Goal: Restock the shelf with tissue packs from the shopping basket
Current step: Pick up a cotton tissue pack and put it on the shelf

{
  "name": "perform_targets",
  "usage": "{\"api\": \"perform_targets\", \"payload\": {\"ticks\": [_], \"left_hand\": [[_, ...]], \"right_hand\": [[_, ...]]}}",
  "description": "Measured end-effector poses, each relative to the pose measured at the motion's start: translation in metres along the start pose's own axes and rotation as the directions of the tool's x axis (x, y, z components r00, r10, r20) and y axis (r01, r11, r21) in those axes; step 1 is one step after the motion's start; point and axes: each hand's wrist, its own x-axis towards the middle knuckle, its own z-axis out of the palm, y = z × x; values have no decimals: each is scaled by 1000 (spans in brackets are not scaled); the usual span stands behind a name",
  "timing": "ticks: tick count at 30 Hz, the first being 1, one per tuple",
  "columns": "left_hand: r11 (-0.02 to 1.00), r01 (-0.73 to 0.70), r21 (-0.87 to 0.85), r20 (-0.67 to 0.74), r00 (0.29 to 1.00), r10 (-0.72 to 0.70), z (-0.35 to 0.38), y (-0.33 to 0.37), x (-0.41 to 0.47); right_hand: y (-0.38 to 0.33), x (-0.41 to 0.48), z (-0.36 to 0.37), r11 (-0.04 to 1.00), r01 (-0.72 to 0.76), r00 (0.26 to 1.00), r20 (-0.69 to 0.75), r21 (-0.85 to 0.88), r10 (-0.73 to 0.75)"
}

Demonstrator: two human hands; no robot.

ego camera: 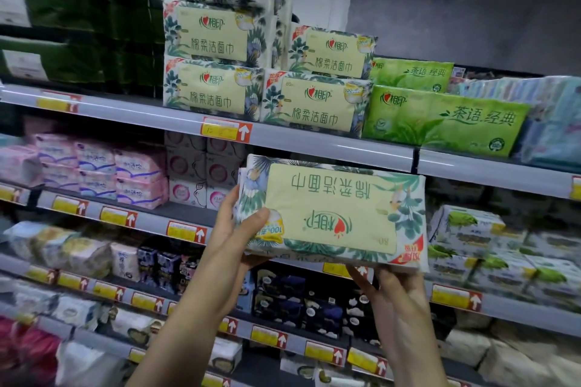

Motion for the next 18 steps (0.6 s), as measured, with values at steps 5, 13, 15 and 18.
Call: {"api": "perform_targets", "payload": {"ticks": [5, 13, 15, 18], "left_hand": [[998, 47, -48, -35, 998, -49, 0, -5, -2], [777, 425, -464, 1, 878, -479, 9, -4, -7], [681, 518, -517, 115, 831, -544, 10, -4, -10], [586, 635, -503, 269, 759, -592, 7, -6, -14]], "right_hand": [[4, -1, 2, 997, 7, 1000, -11, 74, -6], [27, -4, 30, 985, -167, 983, 76, 28, 165], [34, -5, 36, 972, -233, 964, 136, 5, 230], [35, -11, 44, 960, -272, 944, 208, 61, 254]]}}
